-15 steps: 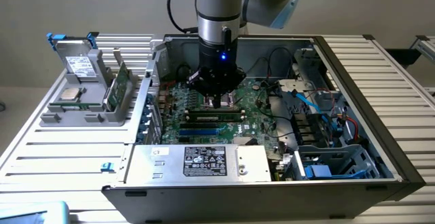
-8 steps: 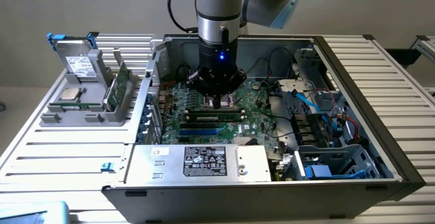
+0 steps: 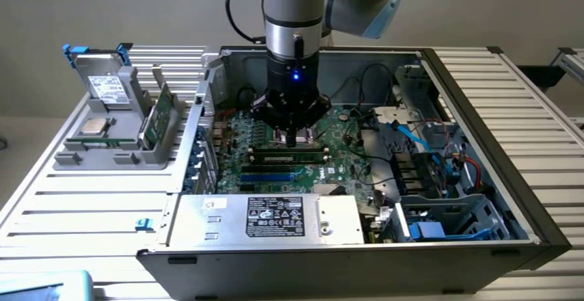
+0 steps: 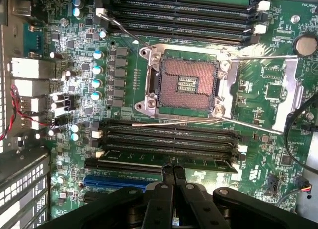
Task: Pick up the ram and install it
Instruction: 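Press down the ram until it locks into place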
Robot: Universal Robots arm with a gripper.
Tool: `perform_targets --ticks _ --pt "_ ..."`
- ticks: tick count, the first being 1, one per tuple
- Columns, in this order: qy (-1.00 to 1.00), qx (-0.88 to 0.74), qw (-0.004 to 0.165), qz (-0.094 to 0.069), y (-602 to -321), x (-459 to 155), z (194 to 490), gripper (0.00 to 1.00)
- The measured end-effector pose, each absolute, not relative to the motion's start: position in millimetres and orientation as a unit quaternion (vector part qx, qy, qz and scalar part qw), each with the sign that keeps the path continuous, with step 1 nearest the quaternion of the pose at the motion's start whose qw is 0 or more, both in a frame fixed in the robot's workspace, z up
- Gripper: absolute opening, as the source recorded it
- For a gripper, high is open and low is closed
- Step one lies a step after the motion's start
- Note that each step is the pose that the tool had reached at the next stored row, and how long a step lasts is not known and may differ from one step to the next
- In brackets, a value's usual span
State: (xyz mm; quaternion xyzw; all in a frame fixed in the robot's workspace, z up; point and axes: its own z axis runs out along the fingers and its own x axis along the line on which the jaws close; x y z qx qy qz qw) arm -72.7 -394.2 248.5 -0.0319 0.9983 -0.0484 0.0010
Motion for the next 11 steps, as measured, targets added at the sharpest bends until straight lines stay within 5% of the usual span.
perform_targets --ticks 11 --pt "0.999 -0.014 0.005 -0.051 -394.1 -72.7 248.5 0.11"
